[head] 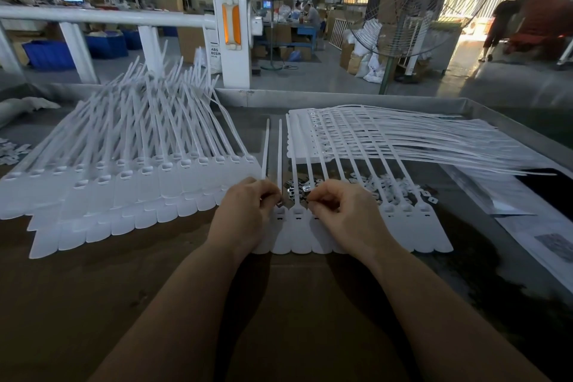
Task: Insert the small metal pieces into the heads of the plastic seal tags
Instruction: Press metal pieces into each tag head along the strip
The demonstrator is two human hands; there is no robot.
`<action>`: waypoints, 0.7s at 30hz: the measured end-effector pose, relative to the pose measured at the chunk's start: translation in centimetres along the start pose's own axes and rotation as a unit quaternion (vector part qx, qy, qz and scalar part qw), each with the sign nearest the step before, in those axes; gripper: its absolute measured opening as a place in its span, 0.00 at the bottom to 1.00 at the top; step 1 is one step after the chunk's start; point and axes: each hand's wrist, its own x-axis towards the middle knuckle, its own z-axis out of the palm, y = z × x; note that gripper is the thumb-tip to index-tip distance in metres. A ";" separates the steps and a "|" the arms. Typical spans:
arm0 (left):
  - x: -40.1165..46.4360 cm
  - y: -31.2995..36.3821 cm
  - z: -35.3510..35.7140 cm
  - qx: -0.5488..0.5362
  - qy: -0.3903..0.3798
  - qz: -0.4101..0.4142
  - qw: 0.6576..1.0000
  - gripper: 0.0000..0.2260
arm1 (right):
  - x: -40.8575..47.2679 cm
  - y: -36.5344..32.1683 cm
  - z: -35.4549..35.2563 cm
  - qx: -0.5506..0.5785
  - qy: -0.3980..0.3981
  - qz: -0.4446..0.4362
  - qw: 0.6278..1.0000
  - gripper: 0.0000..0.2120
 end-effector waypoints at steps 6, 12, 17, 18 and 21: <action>0.1 -0.4 -0.1 0.039 -0.023 0.014 0.999 0.07 | -0.1 0.1 0.1 -0.008 -0.007 0.002 1.000 0.05; 0.5 -0.2 -0.5 0.045 -0.037 0.013 0.998 0.05 | 0.0 0.1 0.1 -0.008 -0.014 0.014 1.000 0.05; 0.8 0.1 -0.9 0.030 -0.046 -0.001 0.998 0.02 | 0.0 0.1 -0.1 -0.005 -0.017 0.020 1.000 0.05; 0.9 0.1 -0.9 0.025 -0.048 -0.007 0.999 0.02 | 0.0 0.0 -0.1 -0.004 -0.017 0.021 1.000 0.05; 1.3 0.3 -1.1 0.020 -0.060 -0.012 0.998 0.02 | 0.1 0.0 -0.1 -0.001 -0.017 0.024 1.000 0.04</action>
